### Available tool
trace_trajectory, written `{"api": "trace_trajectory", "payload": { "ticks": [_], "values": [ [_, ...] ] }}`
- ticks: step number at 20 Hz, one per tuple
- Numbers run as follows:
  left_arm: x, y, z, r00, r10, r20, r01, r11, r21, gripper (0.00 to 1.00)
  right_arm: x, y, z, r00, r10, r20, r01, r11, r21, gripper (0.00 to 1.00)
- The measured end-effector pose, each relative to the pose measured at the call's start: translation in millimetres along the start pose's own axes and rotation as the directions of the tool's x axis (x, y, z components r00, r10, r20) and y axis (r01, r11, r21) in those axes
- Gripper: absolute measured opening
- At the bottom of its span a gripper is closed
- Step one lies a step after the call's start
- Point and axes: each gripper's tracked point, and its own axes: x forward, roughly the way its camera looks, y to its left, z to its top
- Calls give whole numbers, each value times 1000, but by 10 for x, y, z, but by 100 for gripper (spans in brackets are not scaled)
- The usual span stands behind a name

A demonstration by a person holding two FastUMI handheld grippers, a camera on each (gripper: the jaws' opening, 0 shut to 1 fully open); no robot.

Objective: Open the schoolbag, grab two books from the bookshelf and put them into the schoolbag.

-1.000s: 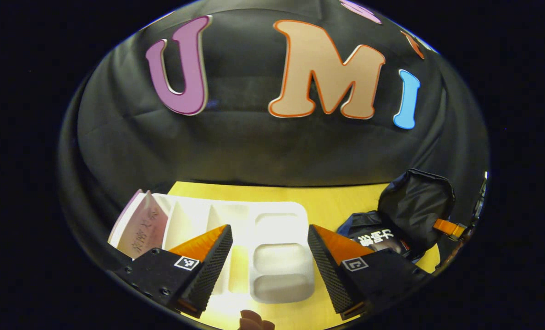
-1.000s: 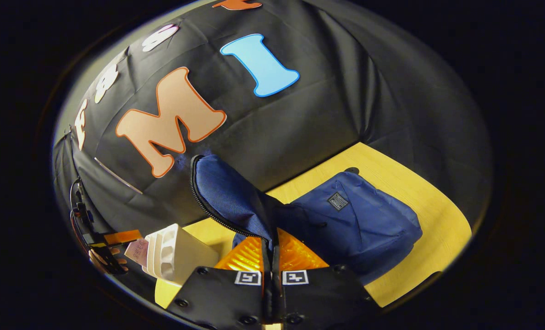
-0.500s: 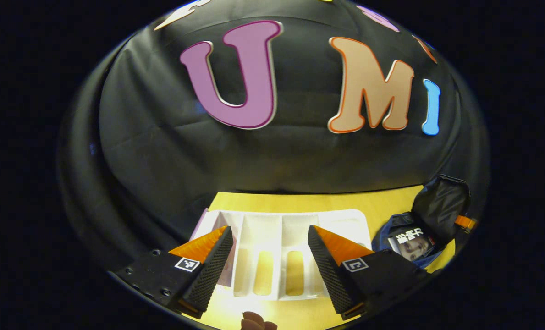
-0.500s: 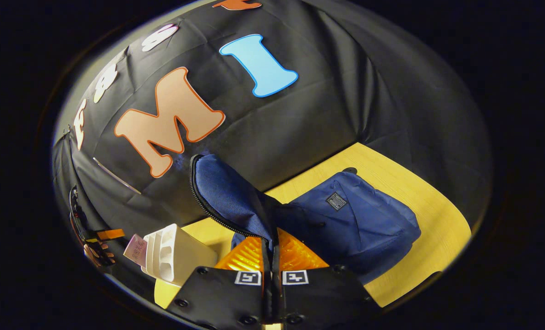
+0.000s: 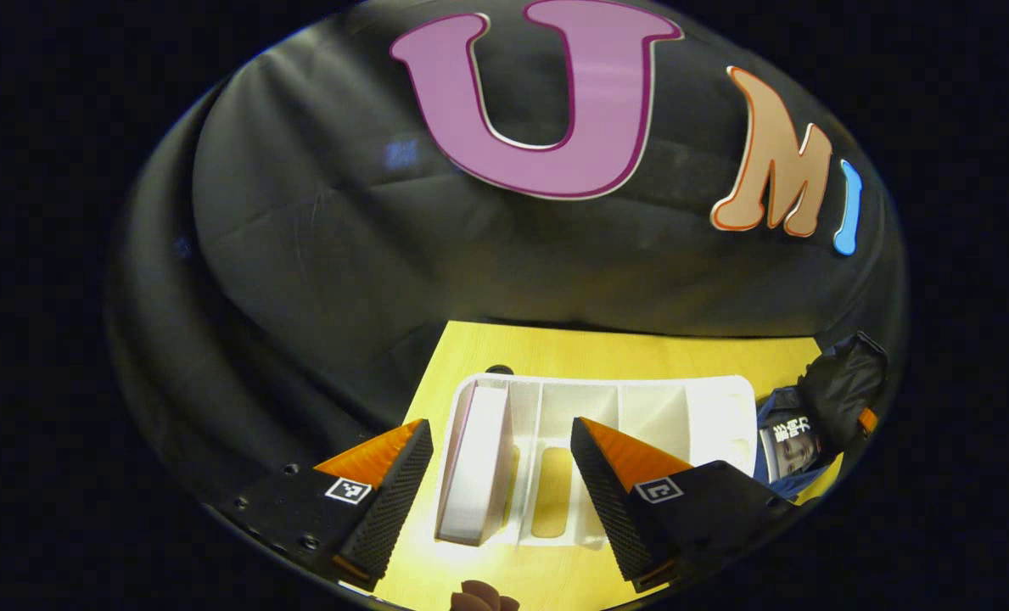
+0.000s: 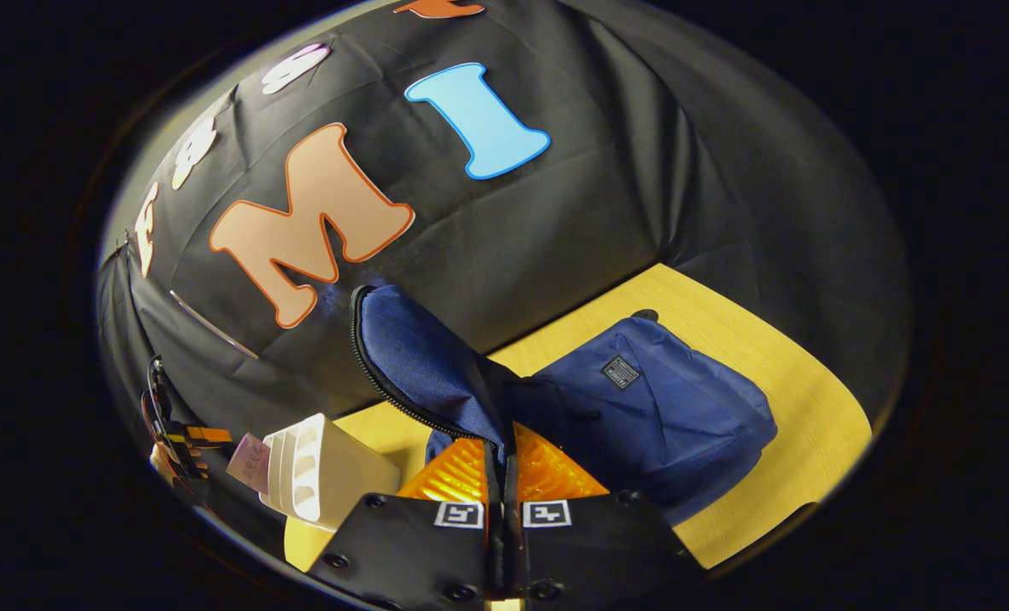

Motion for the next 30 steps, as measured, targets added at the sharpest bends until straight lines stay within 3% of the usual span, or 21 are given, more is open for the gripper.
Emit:
{"api": "trace_trajectory", "payload": {
  "ticks": [11,24,25,28,30],
  "values": [
    [438,113,-365,982,-9,-189,10,1000,3,96,-26,-33,0,1000,-12,6,12,1000,6,2],
    [528,190,-600,956,-9,-292,10,1000,-1,93,-34,-41,2,1000,-20,-4,20,1000,-6,3],
    [536,193,-620,953,-7,-304,8,1000,2,90,-35,-44,-3,1000,-20,-5,20,1000,-6,2],
    [533,222,-706,941,0,-339,1,1000,3,67,-39,-48,8,1000,-21,-4,21,1000,-5,3],
    [530,223,-752,933,-5,-359,6,1000,2,59,-38,-50,0,1000,-22,-5,22,1000,-6,4]
  ]
}}
